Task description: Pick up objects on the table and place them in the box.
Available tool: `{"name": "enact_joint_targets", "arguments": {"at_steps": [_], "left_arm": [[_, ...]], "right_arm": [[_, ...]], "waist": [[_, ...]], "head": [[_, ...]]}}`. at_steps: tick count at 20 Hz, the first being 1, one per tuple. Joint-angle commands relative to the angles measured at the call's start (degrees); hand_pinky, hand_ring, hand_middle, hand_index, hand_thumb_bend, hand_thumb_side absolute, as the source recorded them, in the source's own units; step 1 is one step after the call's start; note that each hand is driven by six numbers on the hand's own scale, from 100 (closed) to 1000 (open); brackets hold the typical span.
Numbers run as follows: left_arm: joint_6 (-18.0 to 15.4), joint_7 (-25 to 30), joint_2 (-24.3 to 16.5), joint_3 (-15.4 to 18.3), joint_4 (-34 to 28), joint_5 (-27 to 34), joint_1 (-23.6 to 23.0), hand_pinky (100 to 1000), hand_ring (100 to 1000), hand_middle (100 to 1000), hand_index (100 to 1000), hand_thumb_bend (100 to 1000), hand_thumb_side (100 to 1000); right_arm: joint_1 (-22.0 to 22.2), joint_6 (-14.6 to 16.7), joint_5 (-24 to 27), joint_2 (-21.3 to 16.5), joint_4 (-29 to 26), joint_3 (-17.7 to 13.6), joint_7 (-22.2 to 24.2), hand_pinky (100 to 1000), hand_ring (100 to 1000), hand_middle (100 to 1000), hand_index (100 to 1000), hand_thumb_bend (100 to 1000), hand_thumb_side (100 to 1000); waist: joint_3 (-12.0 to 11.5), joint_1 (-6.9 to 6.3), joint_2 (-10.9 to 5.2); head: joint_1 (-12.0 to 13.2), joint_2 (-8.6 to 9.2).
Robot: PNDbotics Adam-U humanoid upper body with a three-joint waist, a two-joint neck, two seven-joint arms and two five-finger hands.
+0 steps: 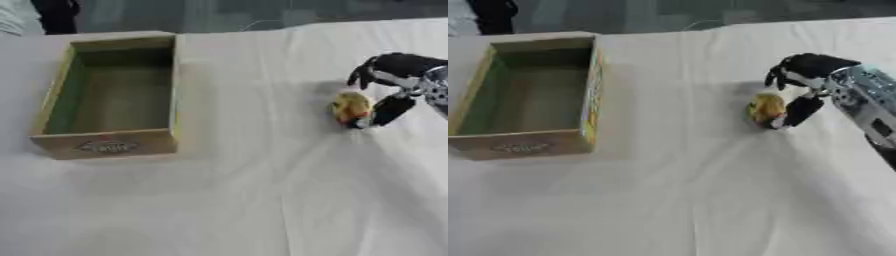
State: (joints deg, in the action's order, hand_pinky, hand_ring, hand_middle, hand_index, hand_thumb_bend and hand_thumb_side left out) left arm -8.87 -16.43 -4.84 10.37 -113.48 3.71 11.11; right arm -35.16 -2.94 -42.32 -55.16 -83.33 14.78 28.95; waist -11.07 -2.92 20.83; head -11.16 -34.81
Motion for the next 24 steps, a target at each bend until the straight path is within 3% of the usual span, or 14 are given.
{"name": "enact_joint_targets", "arguments": {"at_steps": [1,13,24], "left_arm": [[-0.07,0.25,-0.33,-0.09,-1.11,-0.17,0.32,453,508,492,800,100,967],[-0.01,0.54,-0.27,-0.09,-1.11,-0.21,0.36,452,508,493,800,100,968],[0.07,0.92,-0.32,-0.08,-1.11,-0.32,0.41,452,508,493,800,100,971]], "right_arm": [[-0.58,0.38,-0.75,-0.80,0.76,0.00,0.32,745,746,576,766,521,335],[0.06,-1.42,1.25,-1.25,-3.13,-0.48,-2.51,726,695,519,656,398,249],[1.02,-3.67,3.00,-2.06,-7.55,-1.42,-3.03,719,663,513,643,158,123]], "waist": [[-0.14,0.04,-0.78],[0.11,0.21,-0.79],[0.37,0.37,-0.98]], "head": [[0.08,0.65],[0.27,0.67],[0.45,0.82]]}}
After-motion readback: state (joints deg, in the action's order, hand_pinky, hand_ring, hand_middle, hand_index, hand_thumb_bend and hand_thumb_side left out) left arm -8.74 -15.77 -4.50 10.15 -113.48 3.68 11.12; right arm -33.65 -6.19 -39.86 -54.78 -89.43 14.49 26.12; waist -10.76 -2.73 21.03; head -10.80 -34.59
